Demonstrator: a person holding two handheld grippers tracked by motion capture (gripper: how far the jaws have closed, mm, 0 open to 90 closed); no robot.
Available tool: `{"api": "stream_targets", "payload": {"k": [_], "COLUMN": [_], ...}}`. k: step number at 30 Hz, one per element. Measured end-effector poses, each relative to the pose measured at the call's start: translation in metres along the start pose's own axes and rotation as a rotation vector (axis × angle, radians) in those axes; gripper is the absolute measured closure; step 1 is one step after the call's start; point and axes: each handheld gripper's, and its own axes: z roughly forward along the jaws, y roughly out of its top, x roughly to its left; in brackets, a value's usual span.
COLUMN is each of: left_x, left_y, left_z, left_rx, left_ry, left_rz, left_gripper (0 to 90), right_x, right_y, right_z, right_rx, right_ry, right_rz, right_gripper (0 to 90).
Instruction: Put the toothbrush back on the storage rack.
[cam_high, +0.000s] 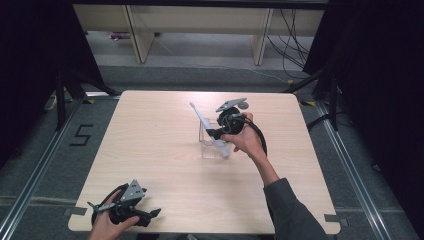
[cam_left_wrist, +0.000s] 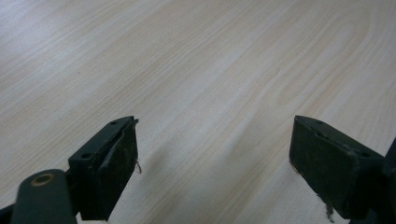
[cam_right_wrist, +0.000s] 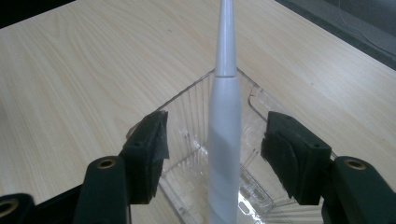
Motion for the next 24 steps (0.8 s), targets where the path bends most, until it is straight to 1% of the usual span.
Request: {"api": "stream_targets", "payload": {"k": [1,2,3,4,5,6,7,8,9,10,11,12,14,16,17,18,19,20,21,22,23,24], "left_x": [0.0,0.0,0.0,0.0,0.0,0.0,-0.001,0.0,0.0,0.0,0.0,-0.001,0.0,0.0,0.0,0.0,0.0,0.0,0.0,0.0,0.0,0.0], "left_y": [0.0,0.0,0.0,0.0,0.0,0.0,0.0,0.0,0.0,0.0,0.0,0.0,0.0,0.0,0.0,0.0,0.0,0.0,0.0,0.0,0.0,0.0], "left_z": [0.0,0.0,0.0,0.0,0.0,0.001,0.001,0.001,0.001,0.001,0.001,0.001,0.0,0.0,0.0,0.0,0.001,0.0,0.0,0.0,0.0,0.0], "left_rx": [-0.003,-0.003,-0.002,-0.001,-0.001,-0.005,-0.004,0.0,-0.006,0.003,0.001,-0.003,0.002,0.002,0.003,0.0,-0.001,0.004,0.003,-0.006,-0.006,-0.013], "left_ry": [0.0,0.0,0.0,0.002,0.003,0.001,0.0,0.001,0.0,0.0,0.0,-0.001,-0.001,-0.002,-0.001,-0.001,-0.001,0.001,0.001,-0.002,-0.008,-0.001], "left_rz": [-0.005,-0.006,-0.005,-0.004,-0.002,0.0,-0.012,-0.006,-0.006,-0.007,0.001,-0.007,-0.004,-0.004,-0.003,-0.005,-0.006,0.001,0.002,0.006,-0.009,-0.002], "left_gripper": [15.1,15.1,15.1,15.1,15.1,15.1,15.1,15.1,15.1,15.1,15.1,15.1,15.1,15.1,15.1,15.1,15.1,15.1,15.1,15.1,15.1,15.1], "right_x": [0.0,0.001,-0.001,0.001,0.0,0.001,0.0,0.001,0.001,0.002,0.003,0.003,0.004,0.003,0.005,0.005,0.005,0.005,0.005,0.004,0.003,0.0], "right_y": [-0.001,-0.002,-0.003,-0.004,-0.005,-0.005,-0.006,-0.006,-0.007,-0.007,-0.007,-0.008,-0.008,-0.009,-0.011,-0.013,-0.013,-0.014,-0.015,-0.015,-0.015,-0.015], "right_z": [-0.001,-0.002,-0.003,-0.004,-0.006,-0.009,-0.009,-0.011,-0.013,-0.013,-0.014,-0.015,-0.017,-0.019,-0.02,-0.021,-0.021,-0.022,-0.023,-0.025,-0.027,-0.029], "right_rx": [-0.012,-0.013,-0.02,-0.03,-0.031,-0.021,-0.033,-0.033,-0.038,-0.046,-0.048,-0.054,-0.064,-0.067,-0.074,-0.085,-0.081,-0.073,-0.089,-0.084,-0.093,-0.101], "right_ry": [-0.002,-0.004,-0.003,-0.004,-0.004,0.0,0.0,0.003,-0.001,0.003,0.005,0.007,0.006,0.013,0.018,0.013,0.021,0.025,0.009,0.013,0.011,0.011], "right_rz": [-0.017,-0.001,-0.018,0.008,-0.008,0.016,-0.01,-0.001,-0.009,-0.006,-0.001,0.001,0.017,-0.003,0.009,0.009,0.011,0.002,0.003,0.01,0.021,-0.003], "right_gripper": [40.3,40.3,40.3,40.4,40.4,40.4,40.5,40.4,40.3,40.1,40.1,40.1,40.0,39.8,39.1,39.2,39.1,38.6,38.3,38.0,37.4,37.0]}}
